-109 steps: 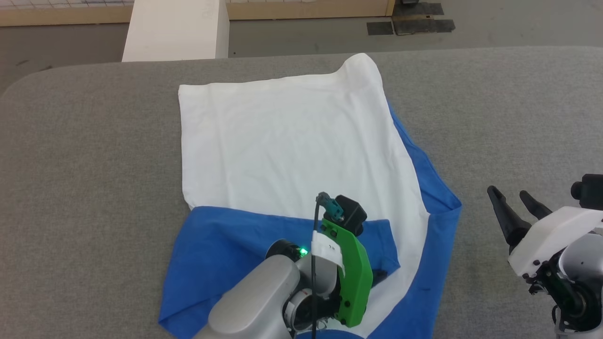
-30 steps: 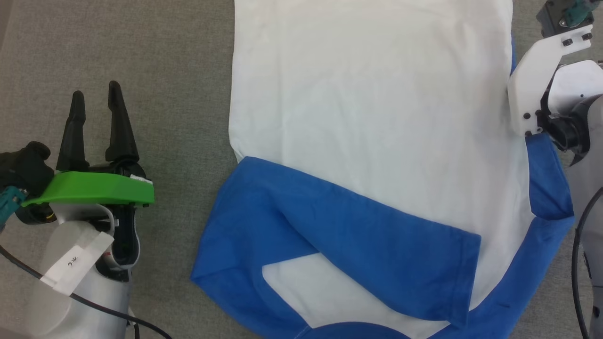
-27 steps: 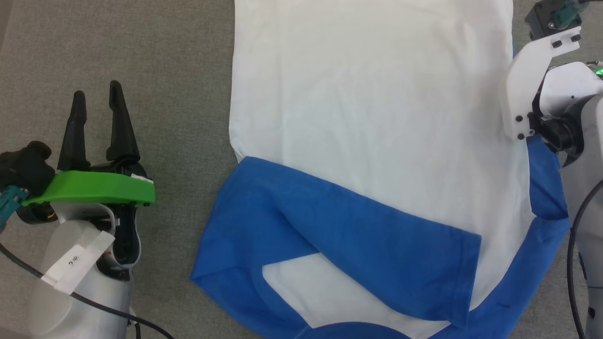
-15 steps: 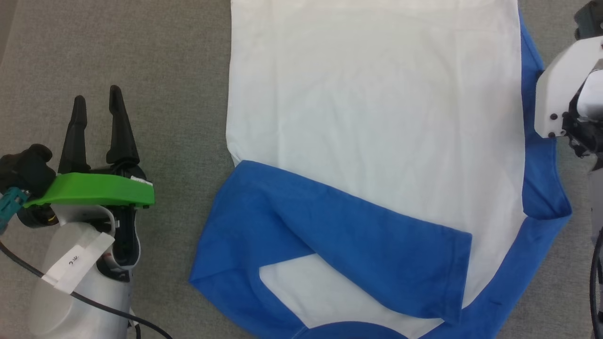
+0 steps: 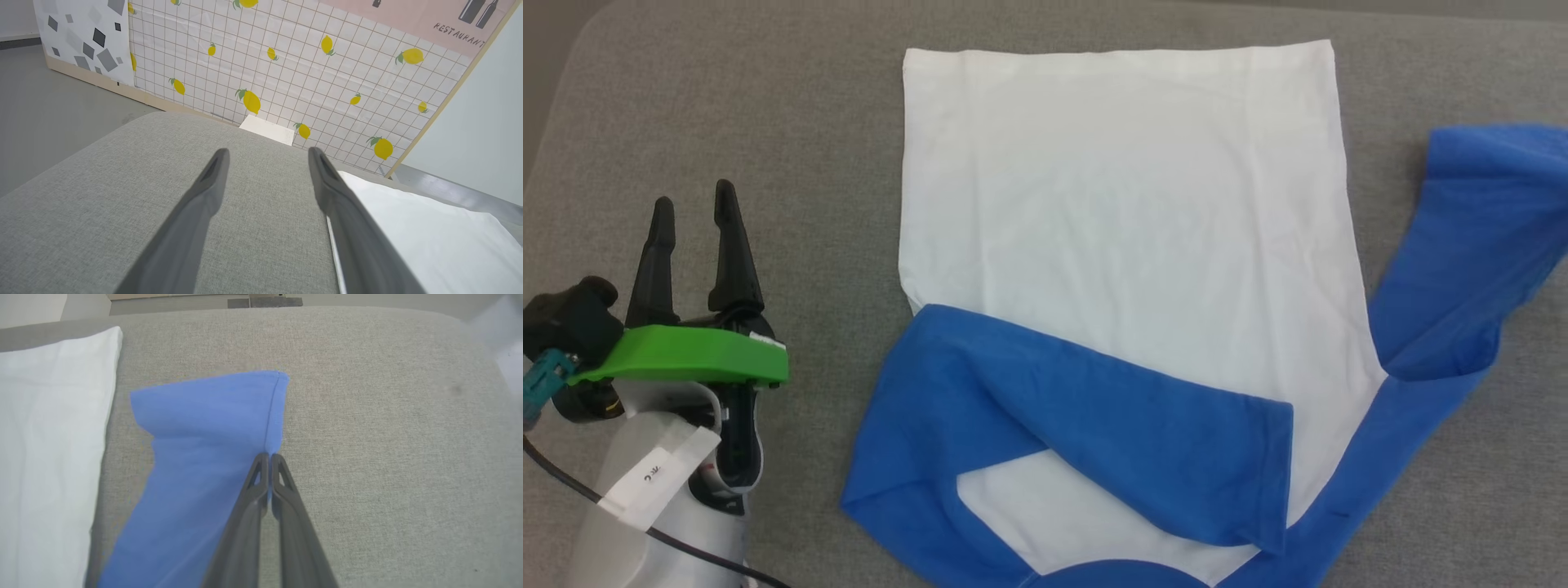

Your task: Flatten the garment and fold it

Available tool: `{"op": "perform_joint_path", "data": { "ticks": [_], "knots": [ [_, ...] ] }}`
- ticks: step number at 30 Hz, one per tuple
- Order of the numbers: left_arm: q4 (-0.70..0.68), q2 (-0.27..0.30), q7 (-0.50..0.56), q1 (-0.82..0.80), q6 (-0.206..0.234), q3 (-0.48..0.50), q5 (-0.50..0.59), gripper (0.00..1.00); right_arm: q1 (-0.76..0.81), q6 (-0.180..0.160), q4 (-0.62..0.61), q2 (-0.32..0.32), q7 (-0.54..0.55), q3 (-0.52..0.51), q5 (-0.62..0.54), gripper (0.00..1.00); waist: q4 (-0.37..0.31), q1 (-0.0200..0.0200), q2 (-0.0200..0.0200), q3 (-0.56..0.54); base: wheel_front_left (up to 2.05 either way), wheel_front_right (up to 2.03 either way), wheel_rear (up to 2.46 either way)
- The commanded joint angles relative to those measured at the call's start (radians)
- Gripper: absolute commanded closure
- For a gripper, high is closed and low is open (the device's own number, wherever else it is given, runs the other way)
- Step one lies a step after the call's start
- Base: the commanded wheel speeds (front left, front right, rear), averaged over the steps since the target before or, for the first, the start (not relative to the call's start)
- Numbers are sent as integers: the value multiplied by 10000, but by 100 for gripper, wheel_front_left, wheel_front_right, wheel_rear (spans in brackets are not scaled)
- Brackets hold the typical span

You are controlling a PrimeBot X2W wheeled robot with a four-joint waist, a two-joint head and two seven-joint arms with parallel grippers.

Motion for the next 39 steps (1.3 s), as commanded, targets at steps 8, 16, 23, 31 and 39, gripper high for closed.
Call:
{"op": "perform_joint_path", "data": {
  "ticks": [8,16,23,31,39],
  "knots": [
    [-211,91,37,859,241,161,-83,0,1180,-19,-1563,286,-247,-96,502,100,-369,0,68,-1148,0,0,0],
    [-622,209,116,1709,548,418,-153,0,2311,-19,-3712,605,-53,1219,1603,100,-574,0,68,-1933,0,0,0],
    [-1105,260,206,2303,812,579,-196,0,2965,-19,-4863,811,455,3076,2675,100,-592,0,68,-2262,0,0,0],
    [-1418,239,270,2557,945,617,-279,0,2946,-19,-4525,1096,405,5293,3368,100,-367,0,68,-2178,0,0,0],
    [-1362,169,230,2491,917,565,-351,0,2313,-19,-3175,1421,26,7897,3750,100,-63,0,68,-1886,0,0,0]
  ]
}}
